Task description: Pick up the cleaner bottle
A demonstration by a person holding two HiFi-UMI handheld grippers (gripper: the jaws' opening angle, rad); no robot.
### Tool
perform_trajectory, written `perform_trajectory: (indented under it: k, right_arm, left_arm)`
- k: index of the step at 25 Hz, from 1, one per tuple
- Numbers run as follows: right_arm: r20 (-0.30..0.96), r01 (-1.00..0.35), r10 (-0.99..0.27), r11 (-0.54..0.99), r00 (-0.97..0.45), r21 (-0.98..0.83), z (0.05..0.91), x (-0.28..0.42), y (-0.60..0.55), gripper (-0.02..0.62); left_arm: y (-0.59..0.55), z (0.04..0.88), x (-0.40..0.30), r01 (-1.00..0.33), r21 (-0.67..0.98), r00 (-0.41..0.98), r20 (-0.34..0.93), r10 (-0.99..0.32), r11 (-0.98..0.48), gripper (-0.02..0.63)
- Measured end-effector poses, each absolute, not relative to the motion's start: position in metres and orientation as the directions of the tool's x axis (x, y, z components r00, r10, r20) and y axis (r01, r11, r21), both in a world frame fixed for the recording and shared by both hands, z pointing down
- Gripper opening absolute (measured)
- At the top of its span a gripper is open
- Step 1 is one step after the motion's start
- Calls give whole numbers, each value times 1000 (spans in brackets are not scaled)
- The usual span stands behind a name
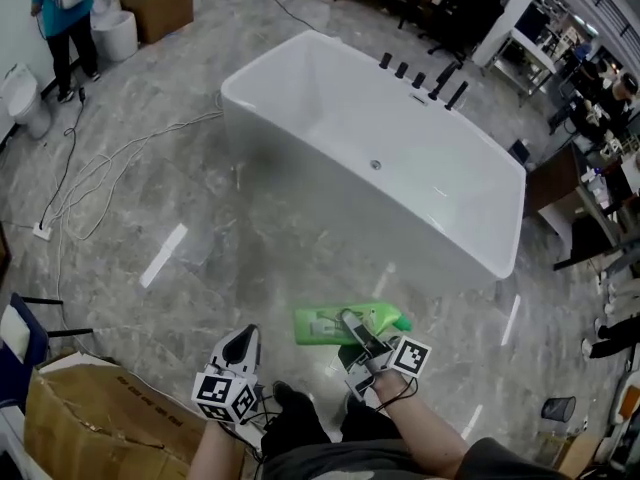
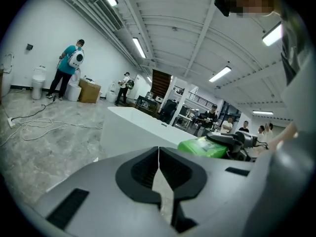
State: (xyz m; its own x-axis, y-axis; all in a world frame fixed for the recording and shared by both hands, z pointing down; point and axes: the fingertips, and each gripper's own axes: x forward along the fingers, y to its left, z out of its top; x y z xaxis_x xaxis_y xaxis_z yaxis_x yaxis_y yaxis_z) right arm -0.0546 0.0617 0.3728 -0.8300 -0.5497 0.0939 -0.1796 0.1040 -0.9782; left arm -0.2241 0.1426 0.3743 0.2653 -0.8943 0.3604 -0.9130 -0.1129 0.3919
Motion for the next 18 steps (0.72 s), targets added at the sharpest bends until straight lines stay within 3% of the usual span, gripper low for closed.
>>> perform_trajectory:
  k: [9,18]
  right_arm:
    - [16,-131,-518,186,-855,-974,337,38,76,198]
    - [86,-184,-485,158,-870,-970,339,180,111,198]
  left_arm:
    - [174,346,-121,-938,336,215,370,-904,-85,15]
    - [215,328,20,-940,340,159,343,-926,-36,15]
